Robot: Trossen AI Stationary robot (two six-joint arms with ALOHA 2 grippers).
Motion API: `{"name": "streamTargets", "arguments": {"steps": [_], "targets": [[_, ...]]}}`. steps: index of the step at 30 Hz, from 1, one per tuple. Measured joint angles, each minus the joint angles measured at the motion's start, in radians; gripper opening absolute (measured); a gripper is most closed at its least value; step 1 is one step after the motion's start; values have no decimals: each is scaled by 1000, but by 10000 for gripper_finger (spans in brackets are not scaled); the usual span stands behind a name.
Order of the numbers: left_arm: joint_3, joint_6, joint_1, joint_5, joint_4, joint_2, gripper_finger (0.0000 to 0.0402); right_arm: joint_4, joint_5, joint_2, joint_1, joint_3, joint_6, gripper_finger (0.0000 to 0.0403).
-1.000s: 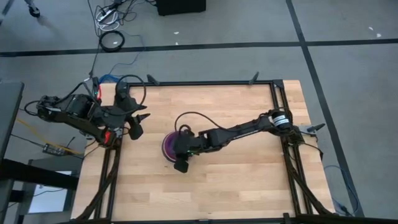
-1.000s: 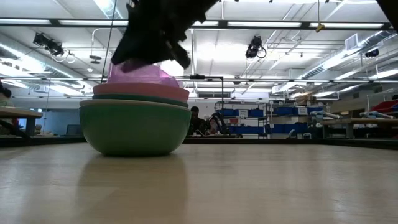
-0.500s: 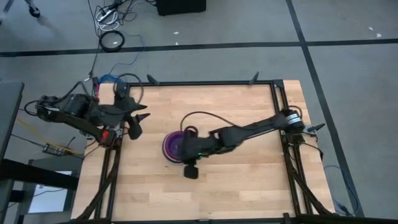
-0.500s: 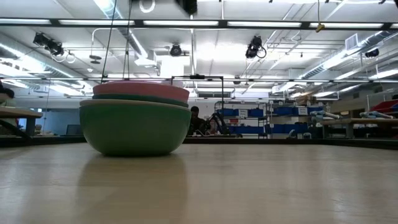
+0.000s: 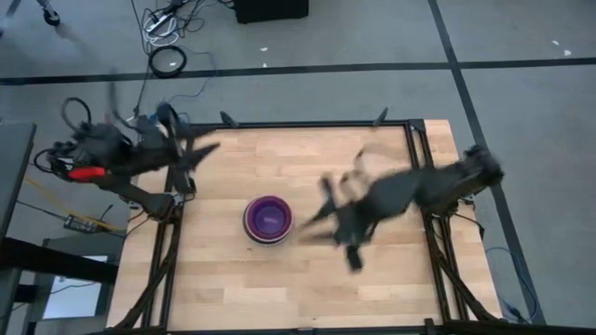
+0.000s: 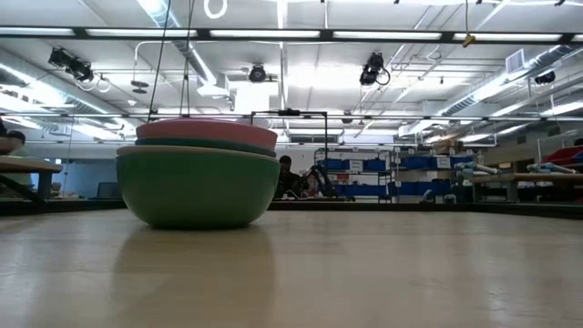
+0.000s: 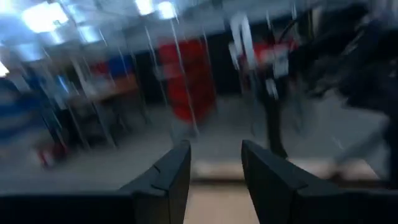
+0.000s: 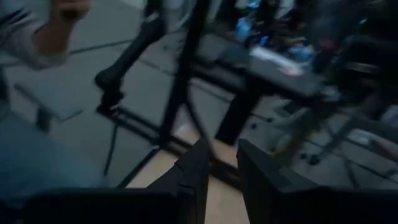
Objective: Nest bowls inside each other
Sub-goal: Return to Home Position
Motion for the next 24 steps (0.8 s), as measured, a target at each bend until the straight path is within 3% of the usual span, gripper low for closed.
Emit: {"name": "streamTargets", "arguments": {"steps": [4,8,13,18,24], "targets": [[26,157,36,18,162,-31,152,-155,-11,-180,-75,0,13,71],[63,150,50,103,114,-130,152,-274,-113,-341,-135,-3,33,72],[21,115,50,118,-4,-266,152,-322,-129,-518,-154,-76,28,73],[-108,78,50,118,1,-383,152,-293,-135,-686,-153,-254,54,72],[-297,15,50,65,22,-533,152,-121,-130,-919,-153,-576,81,72]]}}
